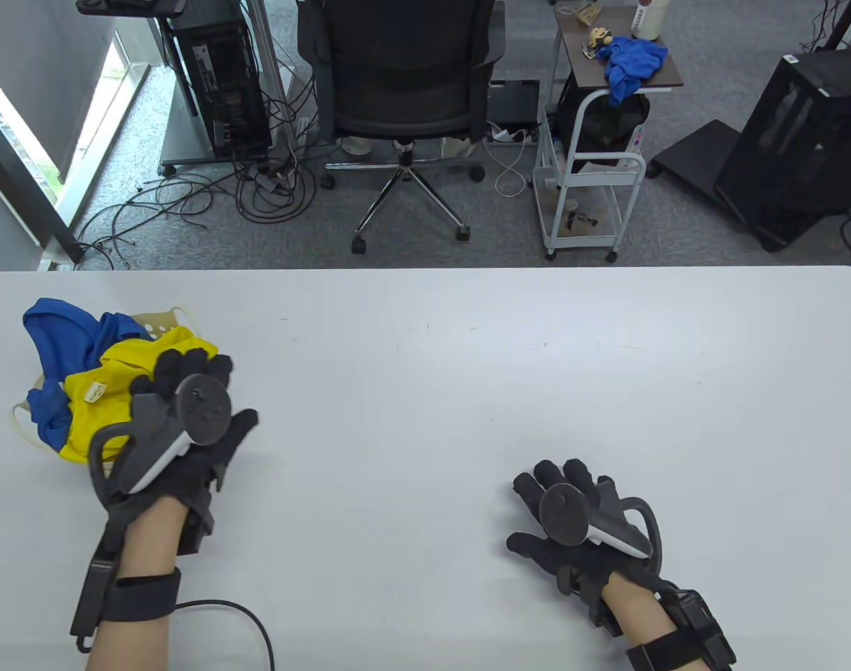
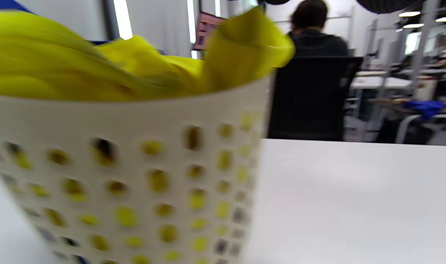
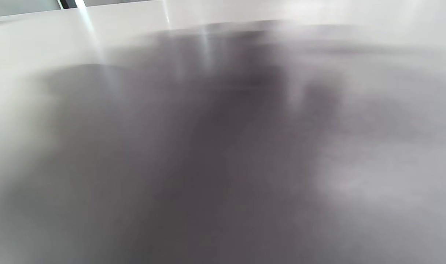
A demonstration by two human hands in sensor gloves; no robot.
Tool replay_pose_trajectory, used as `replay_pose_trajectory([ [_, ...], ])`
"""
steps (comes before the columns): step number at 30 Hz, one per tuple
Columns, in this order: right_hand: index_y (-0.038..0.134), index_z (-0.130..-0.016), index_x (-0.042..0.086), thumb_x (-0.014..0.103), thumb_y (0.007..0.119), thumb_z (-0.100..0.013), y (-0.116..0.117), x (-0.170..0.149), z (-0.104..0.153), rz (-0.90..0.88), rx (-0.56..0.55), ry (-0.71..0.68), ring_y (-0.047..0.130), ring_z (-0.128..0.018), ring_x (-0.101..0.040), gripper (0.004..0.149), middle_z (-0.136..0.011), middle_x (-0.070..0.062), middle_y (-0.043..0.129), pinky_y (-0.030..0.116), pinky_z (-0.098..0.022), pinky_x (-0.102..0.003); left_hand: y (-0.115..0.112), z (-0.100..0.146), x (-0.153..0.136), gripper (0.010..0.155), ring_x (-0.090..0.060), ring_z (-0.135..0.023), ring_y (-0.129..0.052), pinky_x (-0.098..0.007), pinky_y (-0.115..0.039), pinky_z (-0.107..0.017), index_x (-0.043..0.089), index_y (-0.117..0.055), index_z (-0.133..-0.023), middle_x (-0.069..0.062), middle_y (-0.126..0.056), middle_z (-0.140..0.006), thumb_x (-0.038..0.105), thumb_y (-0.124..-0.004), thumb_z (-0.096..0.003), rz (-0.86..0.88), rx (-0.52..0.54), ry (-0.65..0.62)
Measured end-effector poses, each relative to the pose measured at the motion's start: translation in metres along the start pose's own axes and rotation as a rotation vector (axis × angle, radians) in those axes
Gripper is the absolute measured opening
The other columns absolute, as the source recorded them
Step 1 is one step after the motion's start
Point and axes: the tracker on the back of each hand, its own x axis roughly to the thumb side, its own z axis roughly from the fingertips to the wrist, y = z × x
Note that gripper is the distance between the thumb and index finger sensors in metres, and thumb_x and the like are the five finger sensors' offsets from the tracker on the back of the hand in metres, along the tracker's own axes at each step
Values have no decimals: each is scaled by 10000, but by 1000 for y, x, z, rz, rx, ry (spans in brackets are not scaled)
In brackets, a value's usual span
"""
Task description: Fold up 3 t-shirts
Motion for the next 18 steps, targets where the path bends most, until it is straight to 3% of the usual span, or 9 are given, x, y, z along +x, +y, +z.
replay_pose_trajectory([
  [1,225,-1022,384,706,578,-379,-2,-5,0,3,-10,21,145,-1078,-479,802,-1169,-27,148,203,-723,-761,2,-5,-16,730,-234,-1125,-274,-541,-328,-843,379,-388,-1079,43,-352,-1174,628,-613,-431,-23,-11,87],
  [3,228,-1022,381,704,580,-378,-3,-12,0,7,-20,45,148,-1077,-478,802,-1168,-28,151,203,-720,-761,2,-9,-33,661,-240,-1125,-319,-554,-327,-840,360,-529,-1043,34,-416,-1168,591,-659,-437,-58,-85,139],
  [5,232,-1022,378,702,582,-379,-4,-18,0,-5,-24,62,147,-1073,-484,801,-1167,-34,151,202,-718,-763,-3,-10,-47,681,-240,-1137,-258,-592,-229,-831,376,-529,-1050,26,-392,-1184,614,-675,-429,-148,-247,165],
  [7,234,-1023,374,700,584,-380,-4,-22,0,-20,-25,70,148,-1072,-486,801,-1165,-38,151,201,-716,-764,-7,-11,-56,672,-228,-1139,-244,-601,-228,-829,399,-555,-1033,33,-391,-1186,625,-686,-414,-262,-281,190],
  [12,236,-1022,369,697,585,-379,-5,-25,0,-19,-29,85,150,-1068,-488,801,-1162,-44,153,201,-712,-766,-7,-14,-66,527,-217,-1133,-344,-601,-300,-835,413,-688,-935,42,-492,-1156,545,-744,-428,-220,-251,178],
  [18,240,-1021,368,695,583,-379,-4,-25,-1,-19,-36,83,149,-1065,-491,798,-1160,-45,153,201,-710,-766,14,-8,-53,440,-185,-1016,-727,-535,-559,-802,461,-801,-836,101,-810,-1004,536,-750,-406,-244,-21,178],
])
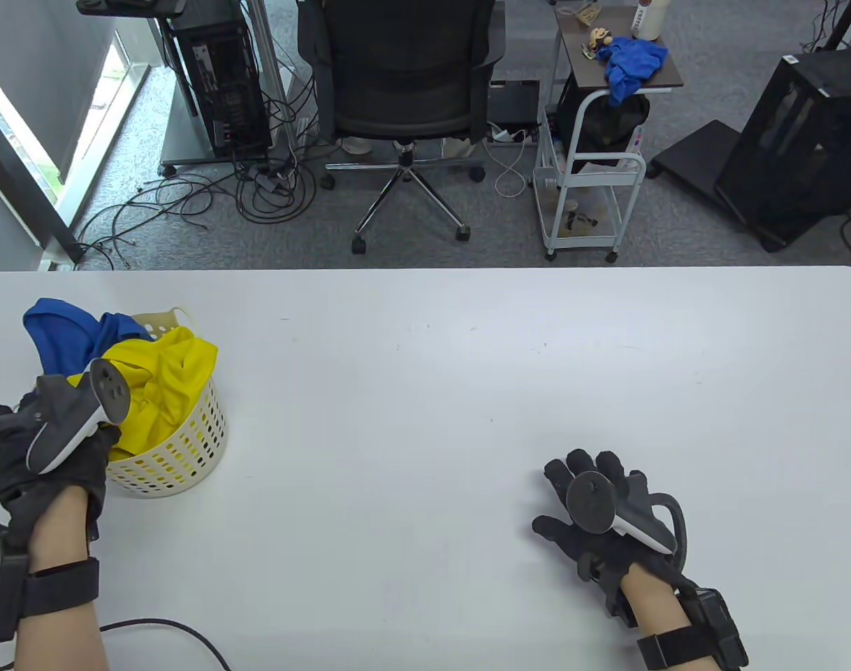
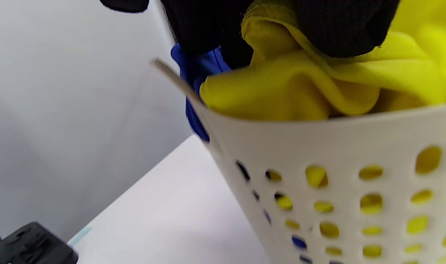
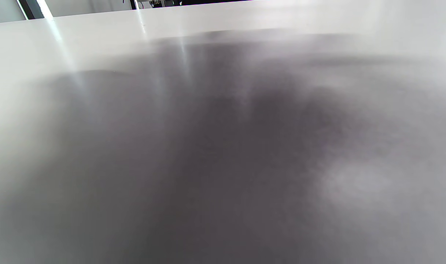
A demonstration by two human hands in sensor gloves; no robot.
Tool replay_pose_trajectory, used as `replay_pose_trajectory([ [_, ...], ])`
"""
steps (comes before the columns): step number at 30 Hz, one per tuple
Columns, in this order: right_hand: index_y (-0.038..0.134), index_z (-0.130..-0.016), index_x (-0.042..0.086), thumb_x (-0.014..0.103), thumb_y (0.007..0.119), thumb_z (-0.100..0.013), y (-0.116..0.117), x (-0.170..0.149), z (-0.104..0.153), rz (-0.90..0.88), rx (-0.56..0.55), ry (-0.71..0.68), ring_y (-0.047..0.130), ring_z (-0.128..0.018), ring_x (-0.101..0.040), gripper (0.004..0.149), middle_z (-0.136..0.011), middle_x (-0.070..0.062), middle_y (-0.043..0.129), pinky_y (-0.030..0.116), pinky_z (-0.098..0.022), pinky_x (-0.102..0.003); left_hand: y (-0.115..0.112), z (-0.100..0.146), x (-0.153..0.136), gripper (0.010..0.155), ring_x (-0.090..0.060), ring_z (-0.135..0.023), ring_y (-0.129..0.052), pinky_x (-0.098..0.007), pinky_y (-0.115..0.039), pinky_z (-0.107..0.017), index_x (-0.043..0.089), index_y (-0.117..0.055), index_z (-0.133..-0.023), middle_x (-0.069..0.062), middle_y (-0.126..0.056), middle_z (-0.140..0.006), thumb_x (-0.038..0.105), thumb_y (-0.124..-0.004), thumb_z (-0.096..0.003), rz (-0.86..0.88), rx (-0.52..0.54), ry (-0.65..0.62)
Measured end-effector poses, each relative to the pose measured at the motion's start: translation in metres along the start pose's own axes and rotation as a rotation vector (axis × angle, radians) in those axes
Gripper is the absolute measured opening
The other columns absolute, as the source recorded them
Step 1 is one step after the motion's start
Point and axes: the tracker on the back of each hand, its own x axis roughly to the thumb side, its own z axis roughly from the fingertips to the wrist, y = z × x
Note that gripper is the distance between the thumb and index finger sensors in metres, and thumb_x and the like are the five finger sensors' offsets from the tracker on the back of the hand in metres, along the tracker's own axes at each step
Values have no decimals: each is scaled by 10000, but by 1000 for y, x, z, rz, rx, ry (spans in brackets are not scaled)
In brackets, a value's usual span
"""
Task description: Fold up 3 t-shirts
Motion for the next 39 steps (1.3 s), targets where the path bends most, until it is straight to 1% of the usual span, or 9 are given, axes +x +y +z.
replay_pose_trajectory([
  [3,241,-1021,366,692,585,-381,0,0,0,-4,0,0,149,-1065,-490,797,-1160,-46,151,200,-710,-766,23,10,3,416,-158,-888,-886,-472,-705,-722,439,-857,-793,126,-936,-879,517,-776,-392,9,163,18],
  [5,240,-1021,366,693,585,-380,0,-1,0,-7,-3,0,150,-1066,-488,798,-1159,-46,149,200,-710,-766,36,16,5,421,-111,-749,-969,-435,-763,-666,408,-853,-801,137,-994,-764,502,-757,-402,0,194,29],
  [10,244,-1021,365,690,586,-381,-5,-1,3,-31,-26,-12,150,-1066,-488,795,-1159,-46,147,202,-711,-765,88,39,23,448,-93,-606,-948,-433,-763,-636,323,-750,-869,79,-906,-765,450,-655,-450,137,262,-15],
  [15,246,-1021,362,688,588,-382,-8,-3,5,-52,-43,-16,148,-1064,-490,795,-1158,-49,147,203,-712,-764,145,77,68,454,-78,-557,-918,-439,-753,-638,307,-718,-878,66,-878,-752,449,-626,-457,159,370,-133],
  [19,248,-1021,360,686,589,-383,-13,-7,7,-74,-68,-19,147,-1063,-491,794,-1157,-51,149,206,-711,-764,182,114,120,454,-87,-566,-917,-443,-748,-649,305,-724,-878,66,-880,-752,453,-632,-459,159,456,-262],
  [25,259,-1022,359,681,594,-387,-16,-8,9,-92,-97,-24,161,-1068,-487,787,-1159,-46,163,209,-714,-764,205,161,210,454,-71,-605,-930,-441,-750,-661,318,-728,-879,82,-882,-769,459,-635,-458,99,525,-426],
  [31,317,-1022,349,659,617,-394,-22,-10,13,-122,-159,-31,240,-1077,-475,762,-1162,-31,220,244,-723,-759,230,213,284,454,-72,-613,-931,-442,-747,-663,324,-724,-880,86,-881,-771,463,-632,-458,214,557,-627],
  [34,369,-1020,327,637,648,-401,-25,-14,15,-161,-190,-31,391,-1073,-448,746,-1158,-28,283,333,-730,-741,239,226,299,452,-68,-616,-935,-437,-748,-666,339,-730,-877,99,-888,-770,476,-642,-456,186,621,-610],
  [39,400,-1017,298,608,682,-413,-29,-26,17,-210,-251,22,510,-1045,-416,735,-1143,-26,364,360,-728,-736,237,209,293,452,-69,-599,-952,-433,-763,-650,344,-758,-865,108,-914,-745,499,-661,-451,112,643,-480],
])
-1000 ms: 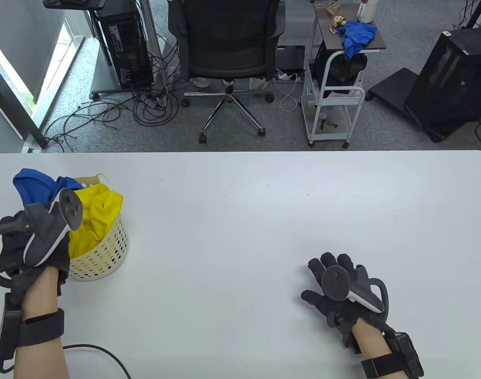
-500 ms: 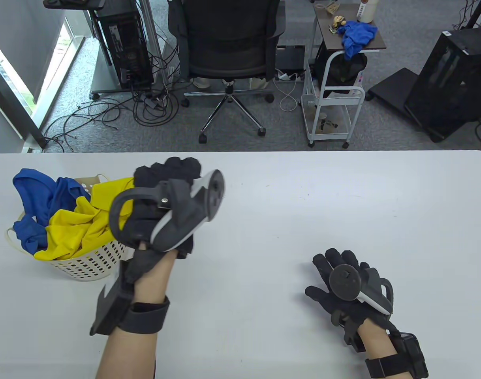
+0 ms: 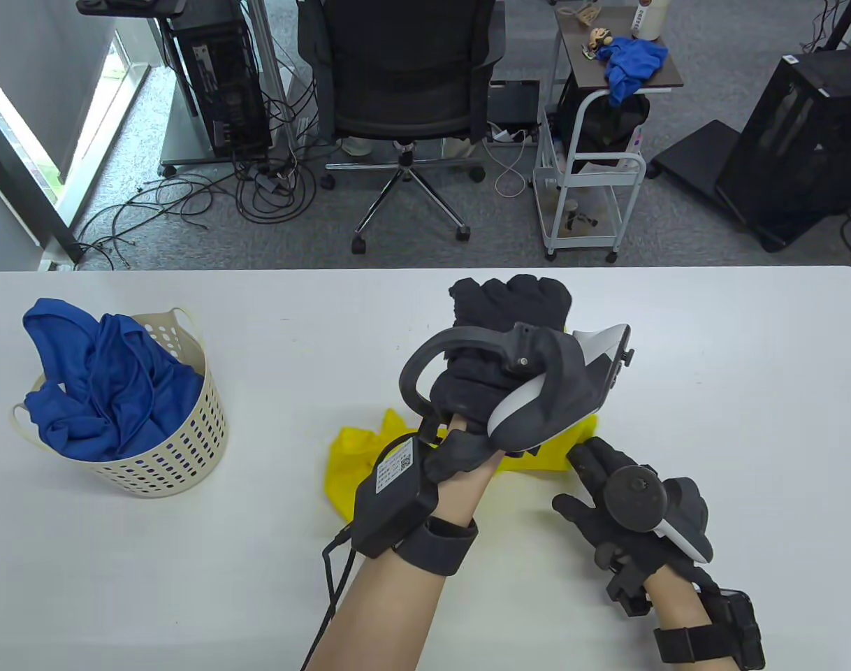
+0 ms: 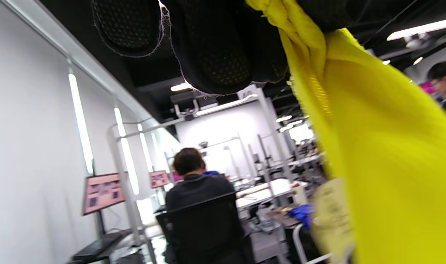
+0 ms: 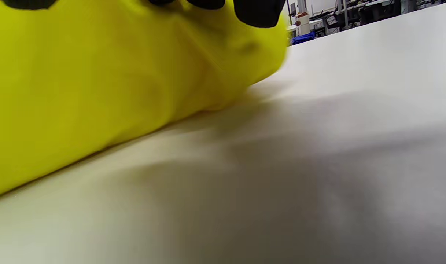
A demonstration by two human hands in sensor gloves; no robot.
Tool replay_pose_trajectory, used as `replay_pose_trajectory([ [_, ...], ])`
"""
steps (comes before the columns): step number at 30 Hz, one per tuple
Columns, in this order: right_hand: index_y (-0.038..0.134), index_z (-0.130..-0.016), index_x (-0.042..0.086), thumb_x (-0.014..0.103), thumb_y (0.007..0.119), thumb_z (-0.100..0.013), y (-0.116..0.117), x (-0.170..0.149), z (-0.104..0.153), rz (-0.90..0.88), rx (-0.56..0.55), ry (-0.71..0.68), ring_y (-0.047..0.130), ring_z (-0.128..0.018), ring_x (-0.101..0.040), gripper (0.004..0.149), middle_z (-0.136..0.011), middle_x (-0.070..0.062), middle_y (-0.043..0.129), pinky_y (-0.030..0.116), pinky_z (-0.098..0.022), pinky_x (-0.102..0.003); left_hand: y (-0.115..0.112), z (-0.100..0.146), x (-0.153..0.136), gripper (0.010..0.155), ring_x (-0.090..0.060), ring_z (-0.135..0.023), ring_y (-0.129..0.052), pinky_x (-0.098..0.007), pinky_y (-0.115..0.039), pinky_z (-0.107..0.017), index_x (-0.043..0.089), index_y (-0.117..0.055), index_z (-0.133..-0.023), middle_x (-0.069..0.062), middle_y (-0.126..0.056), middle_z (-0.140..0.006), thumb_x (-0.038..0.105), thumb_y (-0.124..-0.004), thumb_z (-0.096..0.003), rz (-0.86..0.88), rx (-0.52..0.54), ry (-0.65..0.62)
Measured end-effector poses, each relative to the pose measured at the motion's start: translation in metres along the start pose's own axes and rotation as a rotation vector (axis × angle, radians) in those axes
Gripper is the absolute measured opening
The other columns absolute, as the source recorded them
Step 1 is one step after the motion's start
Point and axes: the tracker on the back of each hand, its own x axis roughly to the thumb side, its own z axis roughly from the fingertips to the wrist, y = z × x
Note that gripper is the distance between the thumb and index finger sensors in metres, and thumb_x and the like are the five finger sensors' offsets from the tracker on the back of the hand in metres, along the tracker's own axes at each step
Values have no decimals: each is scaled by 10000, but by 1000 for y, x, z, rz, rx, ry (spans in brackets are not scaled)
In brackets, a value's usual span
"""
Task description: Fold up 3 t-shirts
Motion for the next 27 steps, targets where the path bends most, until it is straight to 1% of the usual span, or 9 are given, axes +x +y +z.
replay_pose_trajectory([
  [5,483,-967,272,525,765,-425,-13,-3,6,102,-197,84,584,-1003,-394,661,-1099,-37,454,397,-721,-725,-30,0,-31,450,-69,-586,-966,-431,-772,-641,353,-785,-847,116,-938,-720,523,-685,-443,-59,-109,57],
  [9,590,-885,292,455,811,-429,-15,20,15,138,-277,-10,694,-931,-314,532,-1016,-2,584,441,-726,-704,-55,4,-50,449,-63,-562,-977,-426,-784,-627,358,-808,-828,122,-956,-688,544,-702,-433,-99,-180,84],
  [11,657,-837,324,412,828,-433,-5,38,15,191,-167,-125,783,-851,-252,448,-940,43,684,493,-732,-672,-67,6,-58,449,-63,-557,-979,-426,-786,-625,360,-813,-824,123,-960,-682,547,-706,-431,-115,-214,94],
  [12,675,-831,321,404,838,-430,6,48,14,205,-36,-185,802,-826,-249,441,-919,41,709,492,-730,-672,-72,8,-60,449,-64,-557,-979,-426,-786,-625,359,-814,-824,121,-960,-681,547,-707,-430,-121,-229,95],
  [15,705,-852,297,419,801,-444,36,64,12,251,152,-220,800,-826,-282,437,-920,12,724,486,-717,-687,-85,12,-65,449,-64,-560,-978,-427,-784,-627,359,-813,-825,122,-959,-684,547,-707,-431,-120,-257,87],
  [18,586,-971,253,588,730,-405,60,72,8,354,288,-199,676,-934,-358,674,-1035,-42,594,408,-715,-736,-94,14,-67,448,-63,-562,-978,-427,-783,-629,361,-813,-825,124,-958,-685,547,-706,-431,-97,-275,72],
  [21,553,-980,258,618,734,-388,67,79,7,441,235,-182,641,-955,-358,716,-1051,-36,540,379,-720,-750,-103,16,-71,448,-63,-563,-978,-427,-783,-629,361,-812,-825,123,-957,-687,546,-705,-431,-81,-286,66],
  [23,566,-959,295,509,793,-421,69,83,6,481,230,-184,660,-946,-352,621,-1043,-27,551,379,-729,-746,-109,17,-73,449,-63,-559,-981,-426,-786,-627,360,-812,-825,123,-960,-684,546,-705,-431,-69,-296,65],
  [27,694,-828,409,427,801,-452,70,86,6,485,179,-193,699,-926,-330,391,-1018,-3,602,377,-737,-749,-118,23,-82,449,-60,-553,-986,-424,-792,-621,361,-815,-823,124,-966,-678,546,-706,-428,-34,-308,71],
])
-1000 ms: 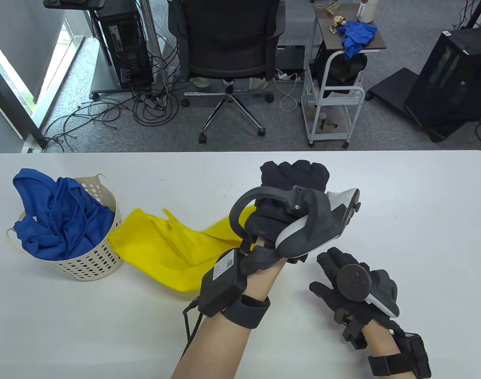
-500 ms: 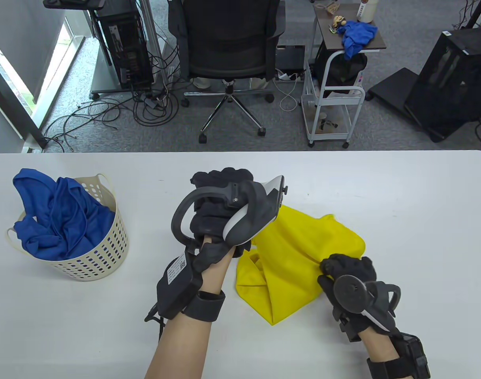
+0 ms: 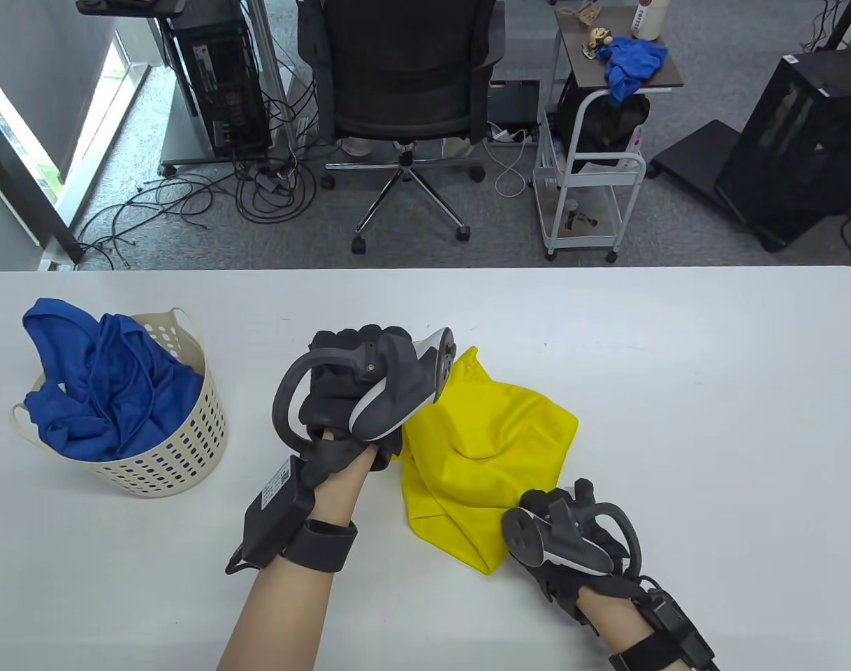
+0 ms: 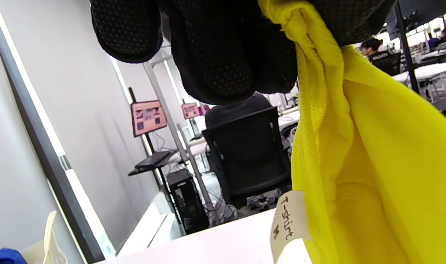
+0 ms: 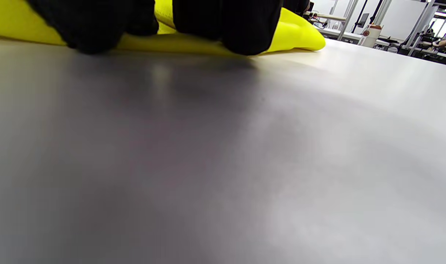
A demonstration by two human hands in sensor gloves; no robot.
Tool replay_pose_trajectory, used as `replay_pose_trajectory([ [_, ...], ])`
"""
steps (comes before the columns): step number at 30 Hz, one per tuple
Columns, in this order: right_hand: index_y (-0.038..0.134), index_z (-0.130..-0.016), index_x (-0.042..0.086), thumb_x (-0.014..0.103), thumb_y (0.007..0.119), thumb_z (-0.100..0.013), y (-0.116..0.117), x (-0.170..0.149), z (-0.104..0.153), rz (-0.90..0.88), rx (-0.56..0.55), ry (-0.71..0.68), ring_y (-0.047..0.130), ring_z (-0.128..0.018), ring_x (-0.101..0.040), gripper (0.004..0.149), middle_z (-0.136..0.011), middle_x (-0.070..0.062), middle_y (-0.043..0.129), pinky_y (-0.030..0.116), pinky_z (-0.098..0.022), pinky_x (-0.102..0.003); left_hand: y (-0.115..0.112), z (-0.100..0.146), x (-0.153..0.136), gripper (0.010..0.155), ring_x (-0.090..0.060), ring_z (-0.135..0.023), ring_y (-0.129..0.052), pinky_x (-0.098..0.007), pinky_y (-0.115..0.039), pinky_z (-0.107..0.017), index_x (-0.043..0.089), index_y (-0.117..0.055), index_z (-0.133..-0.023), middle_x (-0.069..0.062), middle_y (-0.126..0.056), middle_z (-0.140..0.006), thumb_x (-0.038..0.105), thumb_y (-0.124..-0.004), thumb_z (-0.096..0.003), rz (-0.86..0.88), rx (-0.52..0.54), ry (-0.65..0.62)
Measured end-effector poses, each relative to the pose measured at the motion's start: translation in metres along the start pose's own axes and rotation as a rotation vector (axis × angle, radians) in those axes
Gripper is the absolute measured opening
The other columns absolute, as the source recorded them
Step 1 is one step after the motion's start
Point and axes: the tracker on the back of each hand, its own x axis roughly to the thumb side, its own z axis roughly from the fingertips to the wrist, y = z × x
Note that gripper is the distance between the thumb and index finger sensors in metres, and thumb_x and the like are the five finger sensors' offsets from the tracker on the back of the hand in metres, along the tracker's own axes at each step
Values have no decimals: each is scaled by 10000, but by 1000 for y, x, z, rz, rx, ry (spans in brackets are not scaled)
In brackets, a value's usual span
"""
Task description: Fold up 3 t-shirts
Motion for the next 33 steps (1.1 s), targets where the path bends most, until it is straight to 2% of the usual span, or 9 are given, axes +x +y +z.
replay_pose_trajectory([
  [7,706,-801,462,436,769,-429,-14,-1,4,162,-70,3,686,-965,-292,378,-1009,58,633,339,-754,-757,-6,12,-29,450,-62,-556,-986,-426,-790,-622,362,-816,-825,122,-967,-681,545,-707,-428,15,-20,38],
  [10,702,-789,472,429,762,-424,-48,-30,18,51,-227,76,684,-962,-298,373,-1002,56,638,341,-749,-759,0,18,-48,451,-65,-557,-986,-428,-788,-623,361,-817,-826,121,-968,-681,543,-711,-427,30,-4,65],
  [14,698,-799,466,417,758,-433,-101,-100,63,-214,-556,265,668,-964,-313,374,-1004,39,631,332,-743,-764,11,29,-81,450,-69,-554,-985,-431,-787,-623,358,-818,-828,117,-968,-681,538,-717,-428,68,22,104],
  [17,709,-813,445,400,767,-448,-109,-136,84,-351,-687,393,656,-961,-338,372,-999,9,636,333,-734,-770,12,32,-95,451,-67,-548,-985,-431,-787,-622,362,-819,-828,118,-970,-677,539,-722,-425,83,17,105],
  [21,716,-815,438,402,773,-450,-79,-154,64,-304,-512,494,677,-942,-344,371,-988,-5,648,358,-722,-767,-14,28,-80,457,-68,-532,-989,-437,-790,-616,367,-827,-822,116,-978,-661,551,-739,-413,202,-117,-21],
  [23,708,-815,450,413,768,-450,-56,-154,44,-217,-350,519,676,-944,-340,371,-992,0,643,362,-724,-762,-46,23,-57,456,-65,-533,-989,-436,-790,-619,373,-824,-822,120,-977,-661,555,-738,-413,163,-238,-57],
  [25,707,-813,456,417,768,-449,-41,-151,32,-154,-267,537,674,-947,-336,370,-994,2,641,363,-728,-757,-78,18,-39,454,-59,-535,-989,-433,-790,-622,380,-821,-821,125,-976,-663,558,-733,-413,115,-332,-79],
  [29,697,-818,459,428,765,-453,-32,-141,21,-78,-189,524,668,-955,-333,373,-1013,1,625,363,-733,-750,-147,9,-10,454,-56,-539,-988,-430,-788,-625,381,-815,-822,131,-973,-665,557,-725,-413,74,-411,-97],
  [33,648,-873,422,426,743,-471,-40,-135,26,-116,-237,476,653,-962,-337,413,-1022,-7,602,349,-734,-751,-191,6,-3,475,-58,-585,-984,-428,-780,-637,393,-785,-845,135,-956,-711,564,-690,-412,96,-403,-80],
])
